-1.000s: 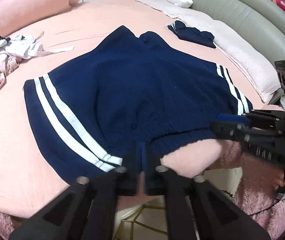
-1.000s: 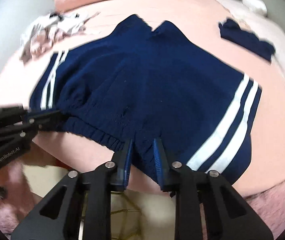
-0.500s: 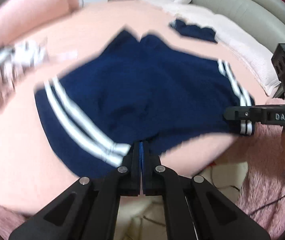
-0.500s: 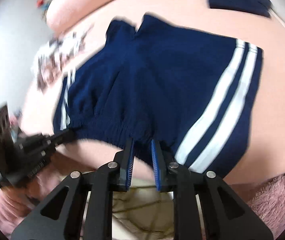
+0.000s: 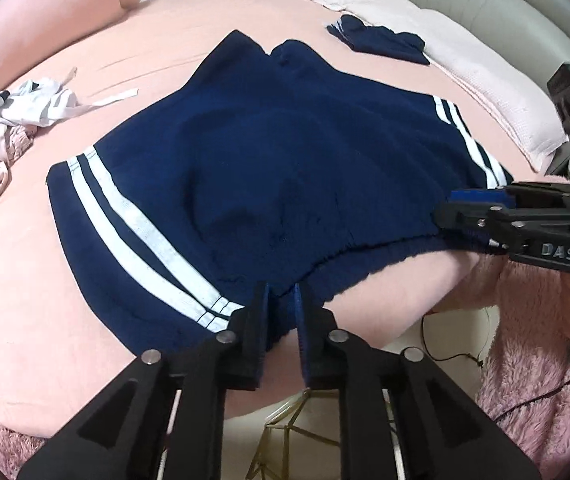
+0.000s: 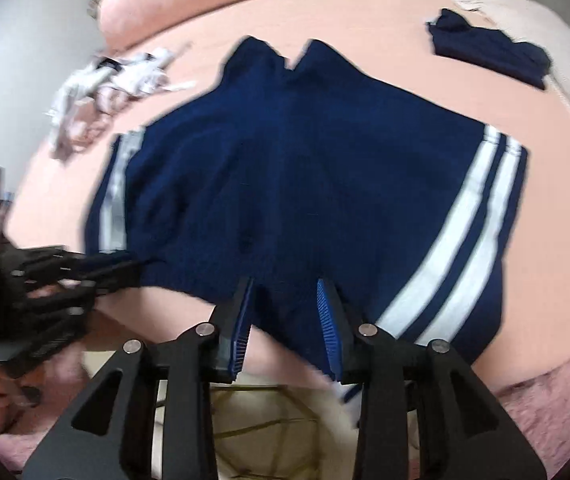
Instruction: Fold clothes
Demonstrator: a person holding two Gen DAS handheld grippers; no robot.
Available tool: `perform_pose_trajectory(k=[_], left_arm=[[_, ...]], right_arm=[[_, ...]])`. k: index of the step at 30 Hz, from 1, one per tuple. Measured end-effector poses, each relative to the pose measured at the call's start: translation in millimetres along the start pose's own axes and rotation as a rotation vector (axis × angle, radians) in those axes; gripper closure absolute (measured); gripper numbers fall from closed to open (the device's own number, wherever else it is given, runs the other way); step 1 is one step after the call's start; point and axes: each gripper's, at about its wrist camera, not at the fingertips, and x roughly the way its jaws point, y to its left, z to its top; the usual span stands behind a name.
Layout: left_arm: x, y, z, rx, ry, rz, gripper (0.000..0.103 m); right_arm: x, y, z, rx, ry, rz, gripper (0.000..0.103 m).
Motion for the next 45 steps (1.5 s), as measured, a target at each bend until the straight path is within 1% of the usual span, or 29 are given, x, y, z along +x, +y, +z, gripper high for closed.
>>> perform_pose_trajectory(k=[2, 3, 4, 6, 9, 11, 14, 17, 20, 22, 24, 25, 26, 29, 30, 32, 33, 34, 35, 36, 37, 38, 39, 41, 42, 43, 45], left_arm=[[1, -2, 0, 0.012, -0.008, 0.021, 0.078], [2, -4, 1, 0.018, -0.012, 0.031, 0.074], [4, -5, 1, 0.023, -0.014, 0.047, 0.067], [8, -8, 2, 0.032, -0.015, 0.073, 0.067], [13, -9, 2, 0.057, -0.011, 0.074, 0.069], [10, -6, 1, 0.043, -0.016, 0.049, 0.083], [4, -2, -1, 0.015, -0.015, 0.019, 0.089], [-2, 10, -4, -0.063, -0.019, -0.051, 0.09], [-6, 26, -7, -0.156, -0.028, -0.13, 0.09], [-9, 36, -9, -0.218, -0.033, -0.182, 0.088], [-12, 47, -11, -0.28, -0.038, -0.234, 0.08], [-13, 52, -12, -0.311, -0.041, -0.261, 0.069], [-15, 57, -13, -0.342, -0.044, -0.287, 0.061], [-19, 73, -15, -0.435, -0.052, -0.366, 0.061], [-17, 78, -15, -0.442, -0.041, -0.33, 0.061], [-11, 87, -15, -0.439, -0.009, -0.215, 0.062], [-8, 92, -15, -0.437, 0.007, -0.158, 0.062], [-5, 96, -19, -0.449, 0.03, -0.111, 0.064], [-3, 101, -25, -0.465, 0.056, -0.068, 0.079], [-4, 104, -28, -0.48, 0.062, -0.044, 0.086], [-7, 107, -30, -0.492, 0.06, -0.03, 0.089], [-10, 109, -31, -0.503, 0.058, -0.019, 0.088], [-16, 109, -29, -0.499, 0.039, 0.007, 0.088], [-24, 107, -21, -0.478, -0.022, -0.027, 0.088], [-26, 105, -16, -0.471, -0.048, -0.074, 0.087], [-26, 103, -10, -0.464, -0.066, -0.119, 0.086], [-14, 103, 5, -0.425, -0.072, -0.148, 0.085]], right_arm=[[-4, -7, 0, 0.038, -0.019, 0.007, 0.071], [-4, -10, 0, 0.049, -0.026, 0.004, 0.071], [-3, -10, -1, 0.052, -0.026, 0.001, 0.071], [-1, -11, -1, 0.055, -0.027, -0.007, 0.071], [0, -7, 0, 0.049, -0.038, -0.031, 0.071], [-1, -7, -1, 0.049, -0.047, -0.046, 0.071], [-7, -7, -7, 0.065, -0.065, -0.069, 0.071], [-12, -4, -7, 0.04, -0.083, -0.116, 0.07], [-8, -1, -4, 0.014, -0.07, -0.176, 0.07], [-5, 2, -4, -0.007, -0.06, -0.194, 0.07], [0, 0, -4, -0.013, -0.029, -0.199, 0.07], [3, -2, -5, -0.01, -0.006, -0.203, 0.07], [5, -3, -5, -0.008, 0.014, -0.204, 0.069], [-1, -3, -3, -0.004, 0.027, -0.2, 0.069], [-4, -4, -2, 0.0, 0.014, -0.187, 0.069], [-7, -5, 1, 0.011, -0.017, -0.157, 0.069], [-5, -5, 1, 0.006, -0.013, -0.179, 0.069], [0, -5, 2, -0.008, 0.006, -0.235, 0.069], [2, -6, 1, -0.013, 0.017, -0.261, 0.069], [2, -8, 1, -0.01, 0.021, -0.261, 0.069], [1, -10, 0, -0.007, 0.025, -0.262, 0.069], [-1, -11, 0, 0.0, 0.022, -0.252, 0.069], [-5, -13, 0, 0.012, 0.014, -0.234, 0.069], [-10, -13, 3, 0.014, -0.008, -0.188, 0.069], [-10, -11, 5, 0.003, -0.019, -0.176, 0.069], [-9, -7, 7, -0.015, -0.029, -0.175, 0.069], [-2, -2, 12, -0.042, -0.022, -0.183, 0.069]])
